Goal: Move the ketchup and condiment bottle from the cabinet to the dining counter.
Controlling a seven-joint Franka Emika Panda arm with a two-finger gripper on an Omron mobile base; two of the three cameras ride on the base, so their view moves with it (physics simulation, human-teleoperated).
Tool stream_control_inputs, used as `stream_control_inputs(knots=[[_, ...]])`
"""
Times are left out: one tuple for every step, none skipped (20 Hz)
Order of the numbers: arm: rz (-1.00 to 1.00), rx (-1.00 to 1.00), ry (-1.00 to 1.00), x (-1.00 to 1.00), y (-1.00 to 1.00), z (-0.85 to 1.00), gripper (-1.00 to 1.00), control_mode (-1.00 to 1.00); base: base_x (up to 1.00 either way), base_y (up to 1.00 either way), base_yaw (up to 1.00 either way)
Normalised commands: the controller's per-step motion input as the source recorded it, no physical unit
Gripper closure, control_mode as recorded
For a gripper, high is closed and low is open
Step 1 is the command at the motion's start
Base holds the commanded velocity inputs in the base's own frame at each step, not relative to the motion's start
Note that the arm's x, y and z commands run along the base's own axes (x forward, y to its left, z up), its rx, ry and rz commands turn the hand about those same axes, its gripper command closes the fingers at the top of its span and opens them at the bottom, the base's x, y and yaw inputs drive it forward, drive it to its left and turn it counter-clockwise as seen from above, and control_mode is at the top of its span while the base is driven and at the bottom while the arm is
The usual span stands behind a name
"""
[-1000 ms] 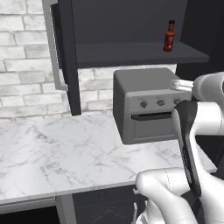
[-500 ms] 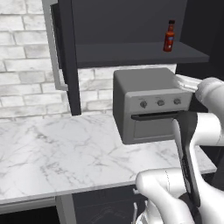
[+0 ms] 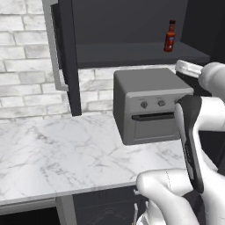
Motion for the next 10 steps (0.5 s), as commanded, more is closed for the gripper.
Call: stream_control_inputs(knots=[[0.00,0.01,0.21,0.01,0.00,0.41,-1.00,-1.00,0.00,0.00,0.00],[0.00,0.01,0.25,0.03,0.00,0.39,-1.00,-1.00,0.00,0.00,0.00],[0.00,0.00,0.30,0.09,0.00,0.36,-1.00,-1.00,0.00,0.00,0.00],[0.00,0.00,0.32,0.14,0.00,0.35,-1.00,-1.00,0.00,0.00,0.00],[0.00,0.00,0.34,0.18,0.00,0.32,-1.00,-1.00,0.00,0.00,0.00],[0.00,0.00,0.31,0.20,0.00,0.27,-1.00,-1.00,0.00,0.00,0.00],[0.00,0.00,0.28,0.20,0.00,0.27,-1.00,-1.00,0.00,0.00,0.00],[0.00,0.00,0.26,0.19,0.00,0.25,-1.00,-1.00,0.00,0.00,0.00],[0.00,0.00,0.26,0.22,0.00,0.24,-1.00,-1.00,0.00,0.00,0.00],[0.00,0.00,0.29,0.23,0.00,0.20,-1.00,-1.00,0.00,0.00,0.00]])
